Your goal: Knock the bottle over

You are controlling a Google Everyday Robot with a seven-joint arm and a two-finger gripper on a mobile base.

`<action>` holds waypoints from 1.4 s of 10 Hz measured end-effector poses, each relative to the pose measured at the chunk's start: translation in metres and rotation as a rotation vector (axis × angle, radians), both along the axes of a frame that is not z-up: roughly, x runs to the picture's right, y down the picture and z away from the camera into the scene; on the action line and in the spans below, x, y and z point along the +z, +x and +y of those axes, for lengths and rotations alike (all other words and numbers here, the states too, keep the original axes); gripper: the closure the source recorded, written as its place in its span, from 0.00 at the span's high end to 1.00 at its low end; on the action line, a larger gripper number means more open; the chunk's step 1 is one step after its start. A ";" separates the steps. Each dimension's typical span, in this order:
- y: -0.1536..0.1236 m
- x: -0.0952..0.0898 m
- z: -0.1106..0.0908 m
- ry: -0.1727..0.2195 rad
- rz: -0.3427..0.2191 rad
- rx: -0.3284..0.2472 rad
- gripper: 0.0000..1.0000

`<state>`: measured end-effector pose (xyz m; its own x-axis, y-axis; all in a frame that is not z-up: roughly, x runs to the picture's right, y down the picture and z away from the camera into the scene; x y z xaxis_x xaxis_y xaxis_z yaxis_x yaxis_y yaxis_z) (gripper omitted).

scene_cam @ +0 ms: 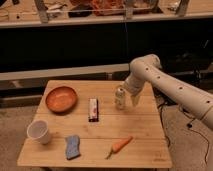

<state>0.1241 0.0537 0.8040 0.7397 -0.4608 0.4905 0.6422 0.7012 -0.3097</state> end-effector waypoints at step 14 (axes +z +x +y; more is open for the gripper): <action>-0.035 -0.019 0.022 0.014 -0.073 -0.073 0.03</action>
